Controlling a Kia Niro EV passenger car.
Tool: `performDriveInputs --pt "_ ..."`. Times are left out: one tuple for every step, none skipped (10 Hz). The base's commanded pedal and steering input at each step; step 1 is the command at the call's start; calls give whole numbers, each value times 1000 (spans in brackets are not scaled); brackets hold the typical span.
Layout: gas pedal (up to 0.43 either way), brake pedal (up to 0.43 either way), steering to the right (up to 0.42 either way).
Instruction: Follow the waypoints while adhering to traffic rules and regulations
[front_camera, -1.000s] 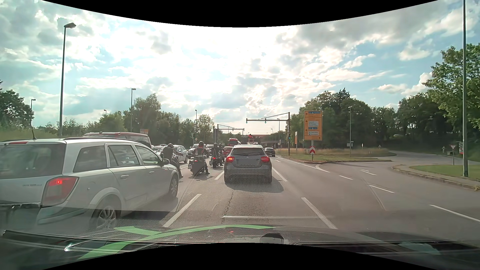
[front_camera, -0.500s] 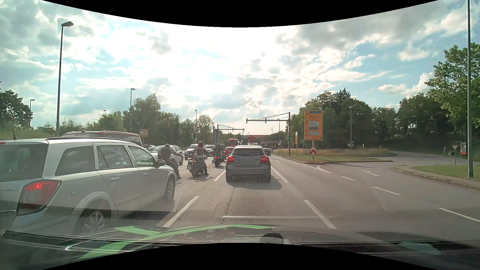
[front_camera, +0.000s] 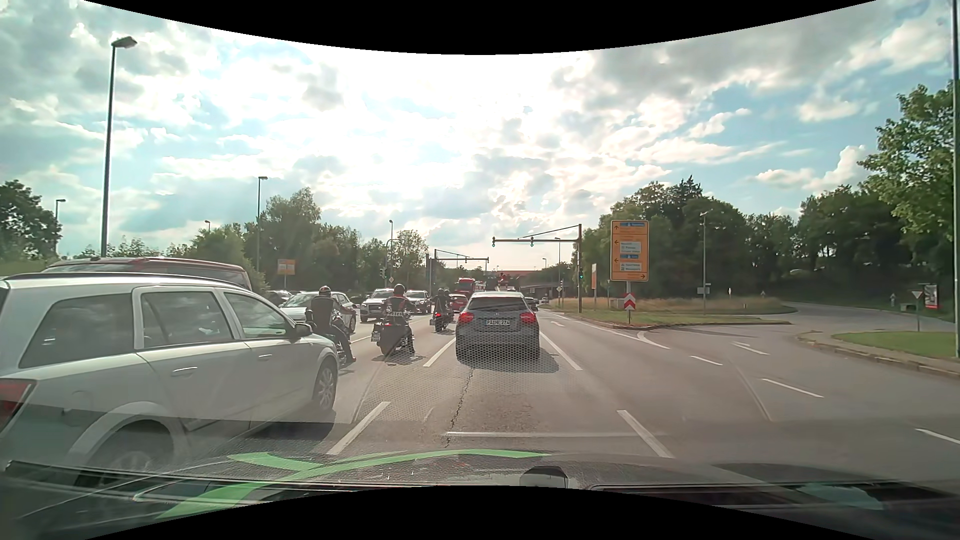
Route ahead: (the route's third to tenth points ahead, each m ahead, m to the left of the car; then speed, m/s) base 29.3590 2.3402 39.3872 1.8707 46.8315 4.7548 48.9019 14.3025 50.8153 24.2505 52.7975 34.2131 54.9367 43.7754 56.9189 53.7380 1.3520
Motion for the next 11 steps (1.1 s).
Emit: performDriveInputs --pt "110 0 -8" --pt "110 0 -8" --pt "118 0 -8" --pt "130 0 -8" --pt "130 0 -8" --pt "157 0 -8" --pt "197 0 -8" --pt "220 0 -8" --pt "228 0 -7" --pt "228 0 -7" --pt "228 0 -6"
